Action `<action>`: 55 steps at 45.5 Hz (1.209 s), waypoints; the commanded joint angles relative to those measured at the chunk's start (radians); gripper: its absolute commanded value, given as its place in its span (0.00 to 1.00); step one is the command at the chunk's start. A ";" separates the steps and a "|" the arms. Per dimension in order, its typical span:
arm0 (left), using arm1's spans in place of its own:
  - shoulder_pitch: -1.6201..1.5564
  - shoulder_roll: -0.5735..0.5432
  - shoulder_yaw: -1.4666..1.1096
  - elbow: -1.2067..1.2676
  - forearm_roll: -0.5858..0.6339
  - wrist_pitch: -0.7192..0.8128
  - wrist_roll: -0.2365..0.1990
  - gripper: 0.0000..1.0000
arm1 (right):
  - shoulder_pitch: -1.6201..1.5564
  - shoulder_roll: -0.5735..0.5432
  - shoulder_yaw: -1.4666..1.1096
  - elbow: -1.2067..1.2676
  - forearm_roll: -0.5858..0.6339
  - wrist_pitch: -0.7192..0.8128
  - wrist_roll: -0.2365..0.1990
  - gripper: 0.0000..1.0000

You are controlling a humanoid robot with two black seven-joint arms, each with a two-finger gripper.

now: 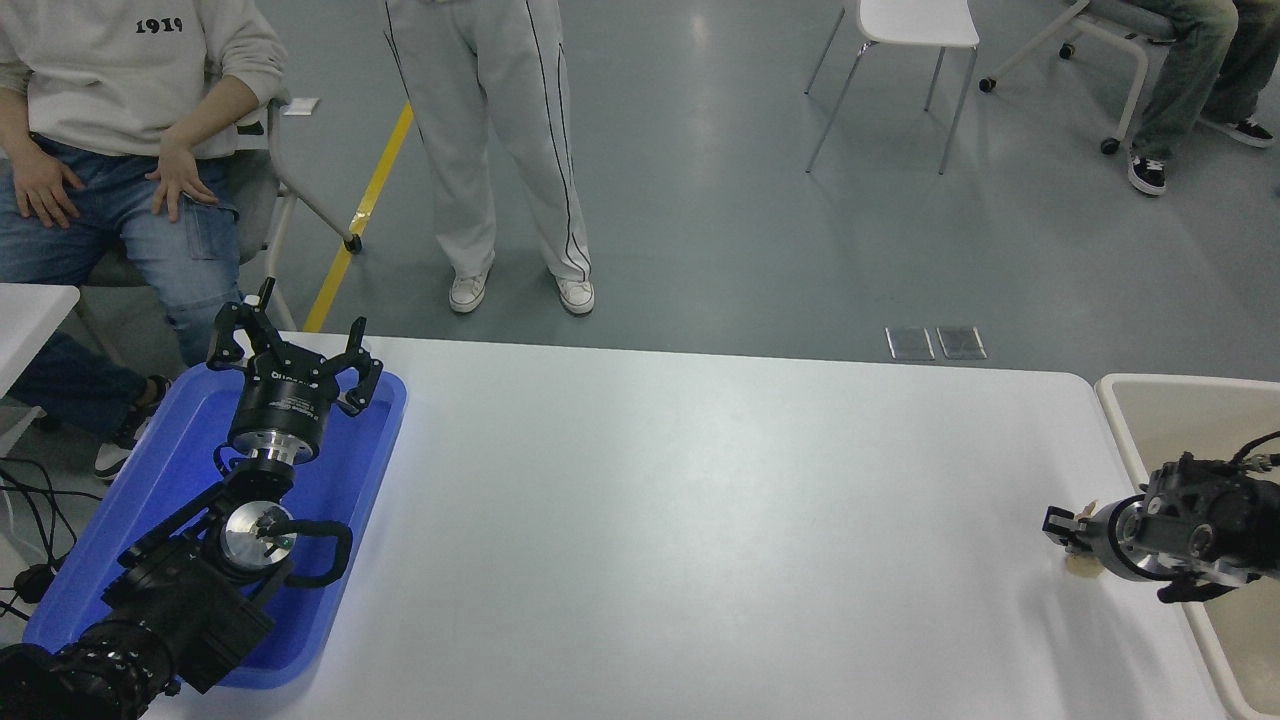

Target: Pick up paper ball place in dustbin

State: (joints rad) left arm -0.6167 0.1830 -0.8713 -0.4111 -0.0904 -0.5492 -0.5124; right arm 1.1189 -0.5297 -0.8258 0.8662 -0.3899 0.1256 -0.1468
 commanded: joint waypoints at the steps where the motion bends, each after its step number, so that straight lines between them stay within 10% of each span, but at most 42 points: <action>1: 0.000 0.001 0.000 0.000 0.000 0.000 0.000 1.00 | 0.143 -0.078 -0.041 0.235 -0.103 0.072 -0.004 0.00; 22: 0.000 0.000 0.000 0.000 0.000 0.000 0.000 1.00 | 0.605 -0.099 -0.125 0.424 -0.086 0.660 0.003 0.00; 55: 0.000 0.001 0.000 0.000 0.000 0.000 0.000 1.00 | 1.118 -0.093 -0.328 0.568 0.020 0.660 0.003 0.00</action>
State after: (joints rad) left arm -0.6166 0.1833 -0.8713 -0.4111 -0.0905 -0.5492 -0.5124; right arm 2.0956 -0.6237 -1.1028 1.3946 -0.3944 0.7759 -0.1441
